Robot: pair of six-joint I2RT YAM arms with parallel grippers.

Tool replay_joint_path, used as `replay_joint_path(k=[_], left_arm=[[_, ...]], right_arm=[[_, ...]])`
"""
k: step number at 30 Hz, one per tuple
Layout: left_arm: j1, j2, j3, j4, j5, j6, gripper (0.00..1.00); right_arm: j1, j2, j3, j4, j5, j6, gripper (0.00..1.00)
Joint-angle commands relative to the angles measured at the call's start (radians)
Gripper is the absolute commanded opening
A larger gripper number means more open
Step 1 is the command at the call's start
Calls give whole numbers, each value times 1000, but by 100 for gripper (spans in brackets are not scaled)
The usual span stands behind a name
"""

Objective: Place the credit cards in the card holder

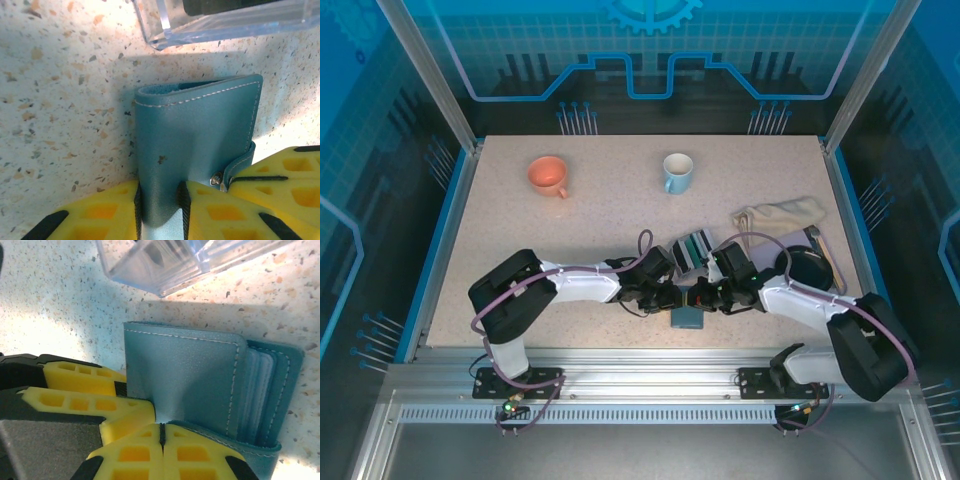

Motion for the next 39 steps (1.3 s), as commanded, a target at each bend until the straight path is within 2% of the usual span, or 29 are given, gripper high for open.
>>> replay_joint_path(k=[1,19,27,35,39], left_arm=[[-12,7,-23,-3,8,-16,25],[-11,12,-27,10,13,-16,24],[-12,8,-29,9,12,-18,24],[-13,9,-34,19,13,-24,24],[-12,-6,-41,24,8,-23,24]], right_arm=[[15,14,1,32,3,10,0],[34,61,-13,40,-3,10,0],[36,69,-42,7,61,12,0],[26,84,-175,131,78,66,0],[21,21,-158,98,61,61,3]])
